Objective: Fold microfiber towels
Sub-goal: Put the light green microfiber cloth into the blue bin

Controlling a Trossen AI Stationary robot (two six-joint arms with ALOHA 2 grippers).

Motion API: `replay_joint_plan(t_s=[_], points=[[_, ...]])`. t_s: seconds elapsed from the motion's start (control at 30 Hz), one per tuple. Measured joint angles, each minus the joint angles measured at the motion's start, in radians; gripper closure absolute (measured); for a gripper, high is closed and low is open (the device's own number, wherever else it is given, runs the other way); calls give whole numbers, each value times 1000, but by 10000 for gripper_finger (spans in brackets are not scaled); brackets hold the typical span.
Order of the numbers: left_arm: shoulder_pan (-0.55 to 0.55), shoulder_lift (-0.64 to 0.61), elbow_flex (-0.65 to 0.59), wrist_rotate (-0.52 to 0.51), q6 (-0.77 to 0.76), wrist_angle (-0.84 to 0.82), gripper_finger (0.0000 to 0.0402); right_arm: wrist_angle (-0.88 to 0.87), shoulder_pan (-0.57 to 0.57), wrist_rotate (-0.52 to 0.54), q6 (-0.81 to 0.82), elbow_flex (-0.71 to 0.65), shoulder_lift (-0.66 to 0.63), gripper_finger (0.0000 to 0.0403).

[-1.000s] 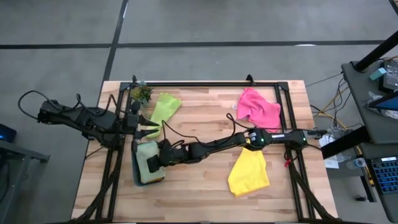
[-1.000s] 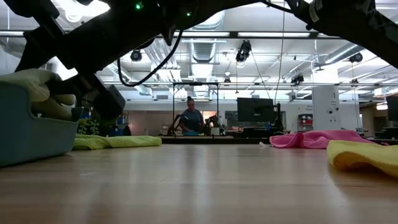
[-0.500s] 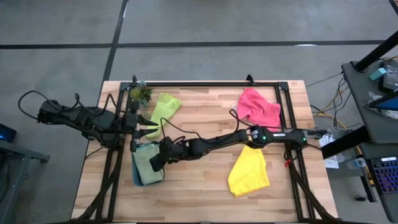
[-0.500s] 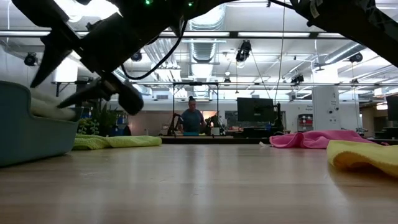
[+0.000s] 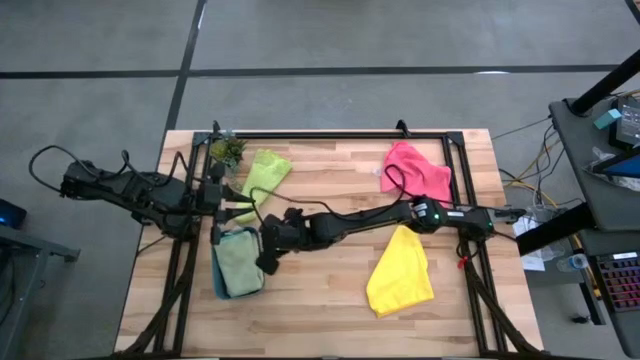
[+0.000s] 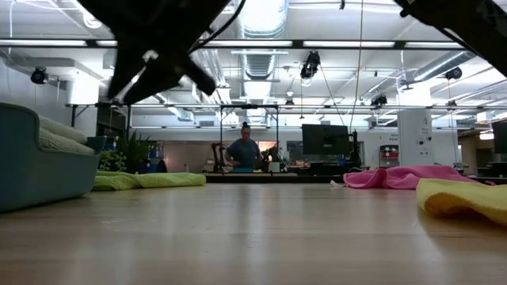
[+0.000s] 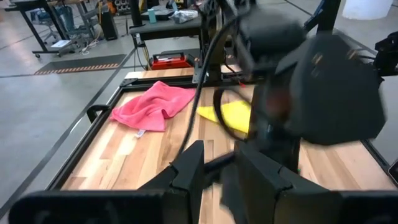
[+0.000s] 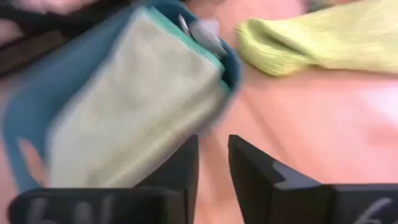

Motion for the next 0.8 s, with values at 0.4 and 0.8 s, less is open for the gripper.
replay_joint_plan(t_s=[0.4, 0.8], points=[[-1, 131, 0, 7, -113, -157, 327, -259, -1, 19, -372, -92, -69, 389], [-51, 289, 3, 309, -452, -360, 327, -47, 3, -36, -525, -554, -366, 394]])
